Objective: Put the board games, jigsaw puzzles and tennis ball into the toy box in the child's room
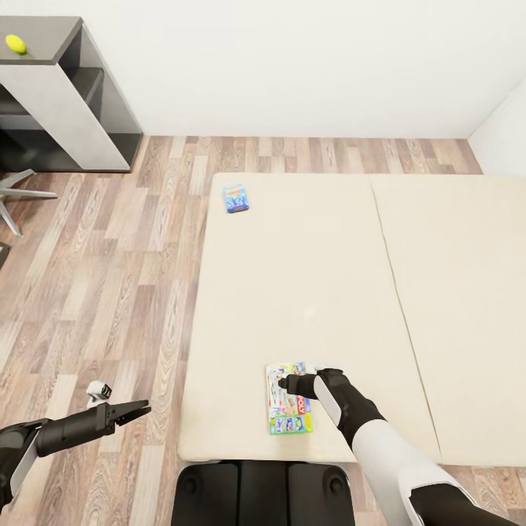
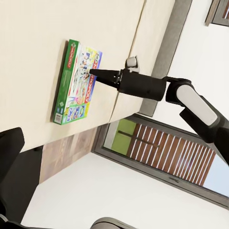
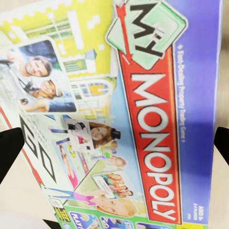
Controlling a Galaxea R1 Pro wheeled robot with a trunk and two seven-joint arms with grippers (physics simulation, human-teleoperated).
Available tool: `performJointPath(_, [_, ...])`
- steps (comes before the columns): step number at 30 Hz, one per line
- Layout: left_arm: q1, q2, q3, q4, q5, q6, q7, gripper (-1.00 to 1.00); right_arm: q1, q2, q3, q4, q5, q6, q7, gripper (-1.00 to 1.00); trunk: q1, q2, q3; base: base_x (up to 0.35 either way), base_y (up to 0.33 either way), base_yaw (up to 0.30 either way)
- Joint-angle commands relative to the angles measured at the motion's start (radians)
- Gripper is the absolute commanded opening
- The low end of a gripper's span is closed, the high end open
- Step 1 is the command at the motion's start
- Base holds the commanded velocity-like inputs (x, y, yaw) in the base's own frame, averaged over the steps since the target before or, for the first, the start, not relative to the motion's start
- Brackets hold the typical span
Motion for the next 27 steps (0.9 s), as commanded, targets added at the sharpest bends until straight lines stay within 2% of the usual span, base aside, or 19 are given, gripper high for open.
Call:
performJointPath(1, [0.000, 0.000, 0.000, 0.000, 0.000, 0.011, -0.004, 1.00, 0.000, 0.000, 0.003, -0.001, -0.003, 0.004, 0.000, 1.00, 0.001, -0.001, -0.001, 0.000, 0.014, 0.000])
performJointPath(27, [-0.001, 0.000, -0.002, 0.000, 0.000, 0.011, -0.004, 1.00, 0.000, 0.001, 0.003, -0.001, -0.003, 0.006, 0.000, 1.00, 0.001, -0.001, -0.001, 0.000, 0.049, 0.000])
